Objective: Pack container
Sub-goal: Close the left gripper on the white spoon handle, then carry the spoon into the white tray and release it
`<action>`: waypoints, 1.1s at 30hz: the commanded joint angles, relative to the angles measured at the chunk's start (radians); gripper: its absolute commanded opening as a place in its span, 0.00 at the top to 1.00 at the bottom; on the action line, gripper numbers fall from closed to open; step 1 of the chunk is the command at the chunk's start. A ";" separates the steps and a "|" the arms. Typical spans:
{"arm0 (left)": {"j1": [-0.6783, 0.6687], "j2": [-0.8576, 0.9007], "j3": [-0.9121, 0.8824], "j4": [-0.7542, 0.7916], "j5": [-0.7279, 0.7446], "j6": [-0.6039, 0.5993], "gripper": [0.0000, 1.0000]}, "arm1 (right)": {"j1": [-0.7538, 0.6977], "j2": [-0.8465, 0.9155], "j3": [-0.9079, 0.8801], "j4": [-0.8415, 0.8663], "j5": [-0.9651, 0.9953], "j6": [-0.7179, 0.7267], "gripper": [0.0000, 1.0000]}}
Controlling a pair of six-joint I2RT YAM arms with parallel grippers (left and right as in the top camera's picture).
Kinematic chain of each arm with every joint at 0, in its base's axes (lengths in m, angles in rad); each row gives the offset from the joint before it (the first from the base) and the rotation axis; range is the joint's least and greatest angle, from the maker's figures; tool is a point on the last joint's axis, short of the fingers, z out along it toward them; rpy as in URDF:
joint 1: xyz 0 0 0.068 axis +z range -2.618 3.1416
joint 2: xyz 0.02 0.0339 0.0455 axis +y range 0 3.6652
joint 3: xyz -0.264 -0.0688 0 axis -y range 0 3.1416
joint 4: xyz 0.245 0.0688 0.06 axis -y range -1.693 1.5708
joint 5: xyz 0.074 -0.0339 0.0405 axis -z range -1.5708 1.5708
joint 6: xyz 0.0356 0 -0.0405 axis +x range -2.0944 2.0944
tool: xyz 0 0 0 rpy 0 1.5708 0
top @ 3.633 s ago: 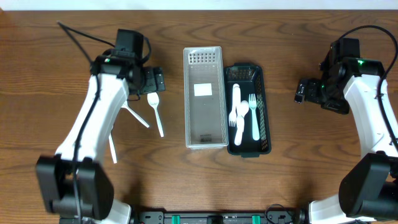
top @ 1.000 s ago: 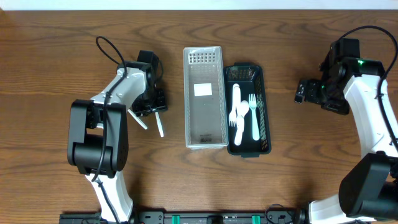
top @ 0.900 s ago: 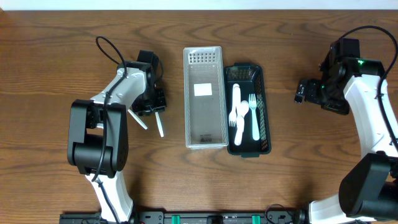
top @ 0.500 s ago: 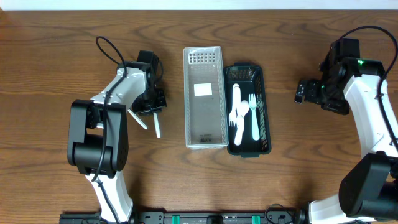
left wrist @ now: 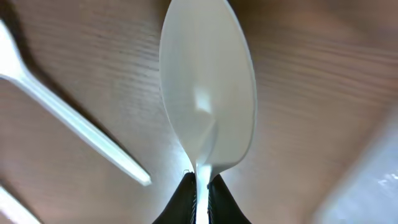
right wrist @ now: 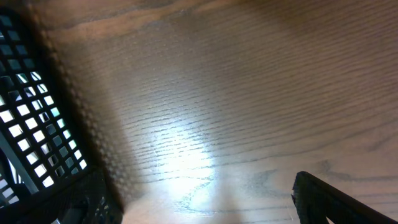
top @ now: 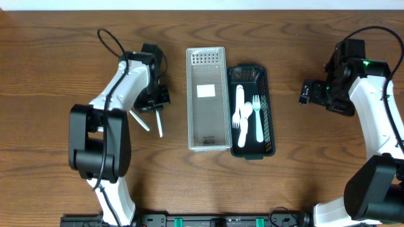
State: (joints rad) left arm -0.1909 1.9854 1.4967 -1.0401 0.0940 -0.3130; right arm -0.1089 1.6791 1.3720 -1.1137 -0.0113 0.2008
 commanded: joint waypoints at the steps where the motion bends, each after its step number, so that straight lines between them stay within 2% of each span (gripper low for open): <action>1: -0.071 -0.161 0.104 -0.027 -0.008 0.031 0.94 | 0.005 0.000 -0.001 -0.002 -0.005 0.004 0.01; 6: -0.208 -0.306 0.133 0.044 -0.009 0.031 0.94 | 0.005 0.000 -0.001 -0.001 -0.005 0.004 0.01; 9: -0.293 -0.324 0.132 0.092 -0.025 0.030 0.94 | 0.005 0.000 -0.001 -0.001 -0.009 0.004 0.01; 14: -0.385 -0.231 0.126 0.136 -0.068 0.023 0.94 | 0.005 0.000 -0.001 -0.002 -0.017 0.004 0.01; 23: -0.411 -0.013 0.126 0.137 -0.068 0.023 0.94 | 0.005 0.000 -0.001 -0.004 -0.016 0.004 0.01; 24: -0.410 -0.010 0.126 0.137 -0.068 0.023 0.91 | 0.005 0.000 -0.001 -0.004 -0.017 0.004 0.01; 27: -0.409 -0.021 0.126 0.142 -0.069 0.026 0.69 | 0.005 0.000 -0.001 -0.003 -0.016 0.004 0.01; 29: -0.405 -0.039 0.127 0.142 -0.071 0.035 0.65 | 0.005 0.000 -0.001 -0.003 -0.016 0.004 0.01; 31: -0.398 -0.073 0.127 0.137 -0.089 0.037 0.56 | 0.005 0.000 -0.001 -0.003 -0.016 0.004 0.01; 33: -0.385 -0.124 0.127 0.130 -0.129 0.050 0.53 | 0.005 0.000 -0.001 -0.004 -0.016 0.004 0.01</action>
State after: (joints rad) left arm -0.5972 1.9507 1.6115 -0.9001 0.0280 -0.2806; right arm -0.1089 1.6791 1.3720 -1.1160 -0.0265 0.2008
